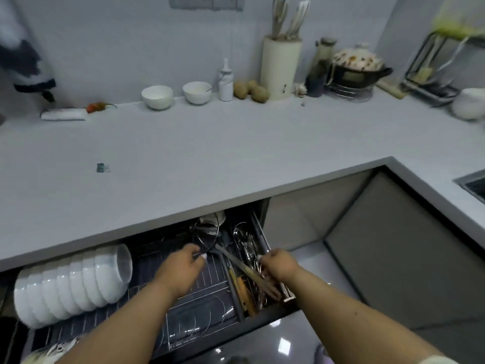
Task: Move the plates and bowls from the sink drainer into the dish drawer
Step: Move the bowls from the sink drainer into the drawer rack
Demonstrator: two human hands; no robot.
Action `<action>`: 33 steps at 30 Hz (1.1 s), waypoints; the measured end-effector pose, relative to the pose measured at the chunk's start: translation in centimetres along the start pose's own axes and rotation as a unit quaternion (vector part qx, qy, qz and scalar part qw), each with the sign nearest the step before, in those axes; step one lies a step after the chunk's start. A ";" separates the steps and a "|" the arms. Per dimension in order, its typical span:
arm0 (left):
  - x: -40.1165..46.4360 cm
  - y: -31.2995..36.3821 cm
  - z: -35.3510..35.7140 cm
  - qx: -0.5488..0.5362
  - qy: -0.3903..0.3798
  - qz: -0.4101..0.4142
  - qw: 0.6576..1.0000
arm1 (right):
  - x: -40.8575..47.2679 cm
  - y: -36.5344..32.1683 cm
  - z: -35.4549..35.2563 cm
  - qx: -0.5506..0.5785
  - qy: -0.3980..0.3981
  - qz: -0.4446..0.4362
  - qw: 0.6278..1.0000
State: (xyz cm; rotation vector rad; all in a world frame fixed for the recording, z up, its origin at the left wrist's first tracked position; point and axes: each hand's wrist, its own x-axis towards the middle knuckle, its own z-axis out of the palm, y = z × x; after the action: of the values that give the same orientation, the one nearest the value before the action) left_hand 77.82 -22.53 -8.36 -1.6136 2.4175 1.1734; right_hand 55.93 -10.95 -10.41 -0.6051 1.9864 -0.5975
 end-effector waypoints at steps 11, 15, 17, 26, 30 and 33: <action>3.9 20.0 6.5 -0.096 -0.045 0.104 0.989 | 0.8 3.3 -14.1 0.252 0.110 -0.054 0.960; 6.0 26.8 9.2 -0.108 -0.072 0.112 0.985 | 1.1 5.9 -21.0 0.291 0.171 -0.045 0.940; 6.8 30.7 10.9 -0.114 -0.085 0.123 0.982 | 1.3 7.7 -24.6 0.304 0.205 -0.036 0.929; 9.2 46.8 22.2 -0.087 -0.193 0.190 0.959 | 0.3 16.4 -41.0 0.341 0.339 -0.001 0.877; 9.3 53.3 27.1 -0.119 -0.237 0.199 0.944 | -0.3 20.3 -49.0 0.381 0.410 0.009 0.829; 9.4 57.0 30.2 -0.146 -0.262 0.194 0.934 | -0.2 23.1 -54.6 0.413 0.448 0.017 0.792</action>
State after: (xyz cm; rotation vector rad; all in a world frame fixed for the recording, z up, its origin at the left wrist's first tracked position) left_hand 16.57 -1.60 -1.04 -0.7073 2.3185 1.8111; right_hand 3.73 15.61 -0.94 0.3577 2.2177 -1.8484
